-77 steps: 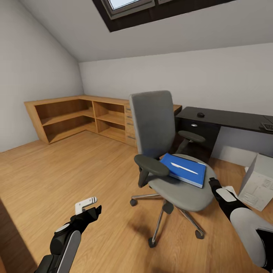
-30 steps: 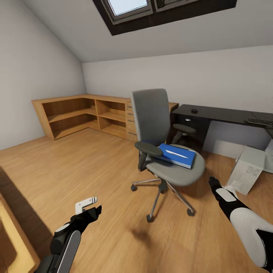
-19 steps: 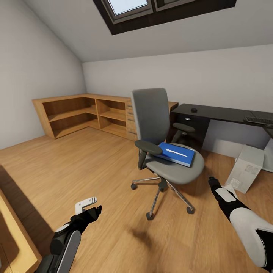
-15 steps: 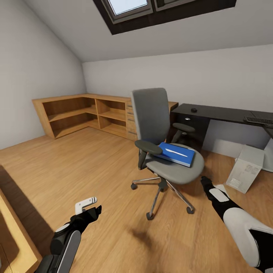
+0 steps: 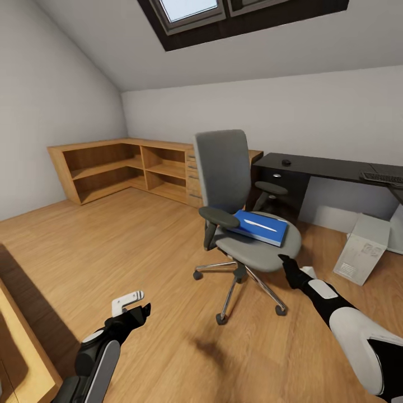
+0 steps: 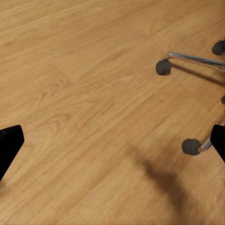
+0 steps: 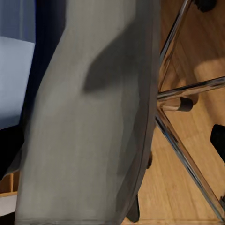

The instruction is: In the bedroom, organize the workspace by keeping the computer under the desk, ensuring the monitor is on the desk, placing the keyboard on the desk next to the monitor, placing the mouse on the desk next to the keyboard, moving the folder from the swivel chair onto the desk next to the mouse, stacking the notebook on top of the folder with the pen on top of the notebook, and positioning the swivel chair next to the desk.

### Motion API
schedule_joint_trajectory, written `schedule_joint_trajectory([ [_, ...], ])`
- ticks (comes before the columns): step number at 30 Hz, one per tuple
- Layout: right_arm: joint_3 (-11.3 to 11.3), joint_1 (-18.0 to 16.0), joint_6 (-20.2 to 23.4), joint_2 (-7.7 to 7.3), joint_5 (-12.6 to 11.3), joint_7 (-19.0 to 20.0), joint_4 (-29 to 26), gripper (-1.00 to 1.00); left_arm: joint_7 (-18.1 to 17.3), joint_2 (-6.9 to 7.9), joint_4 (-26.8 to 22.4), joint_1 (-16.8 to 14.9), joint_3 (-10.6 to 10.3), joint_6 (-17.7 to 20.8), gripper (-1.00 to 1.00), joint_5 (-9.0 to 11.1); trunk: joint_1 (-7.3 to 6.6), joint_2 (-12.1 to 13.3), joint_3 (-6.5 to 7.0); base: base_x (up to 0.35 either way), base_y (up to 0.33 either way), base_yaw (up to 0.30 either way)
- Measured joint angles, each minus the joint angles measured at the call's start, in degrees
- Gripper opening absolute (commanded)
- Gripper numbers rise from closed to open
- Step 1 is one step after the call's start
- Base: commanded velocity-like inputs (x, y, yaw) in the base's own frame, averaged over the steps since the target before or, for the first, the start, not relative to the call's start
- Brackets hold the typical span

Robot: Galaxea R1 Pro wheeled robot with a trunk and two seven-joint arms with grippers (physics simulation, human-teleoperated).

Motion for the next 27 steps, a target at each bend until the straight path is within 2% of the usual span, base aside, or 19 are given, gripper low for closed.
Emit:
schedule_joint_trajectory([
  [8,-0.1,0.0,2.4,-0.02,-0.2,0.2,0.0,1.0,0.0,-0.06,0.0,0.0,0.0,0.0,1.0,0.0,0.0,0.0,0.0,0.0,0.0,0.0],
  [15,-0.2,0.0,3.3,-0.24,-2.8,0.0,0.1,1.0,0.0,-0.07,0.0,0.0,-0.1,0.0,1.0,0.0,0.0,0.0,0.0,0.0,0.0,0.0],
  [18,-0.2,0.1,3.7,-0.68,-3.7,-0.1,0.1,1.0,0.0,-0.04,0.0,0.0,-1.0,0.0,1.0,0.0,0.0,0.0,0.0,0.0,0.0,0.0],
  [27,-0.2,0.0,4.3,-0.72,-3.9,0.0,0.1,1.0,0.0,-0.01,0.0,0.0,-2.0,0.0,1.0,-0.1,-0.01,0.0,0.0,0.06,0.0,0.0],
])
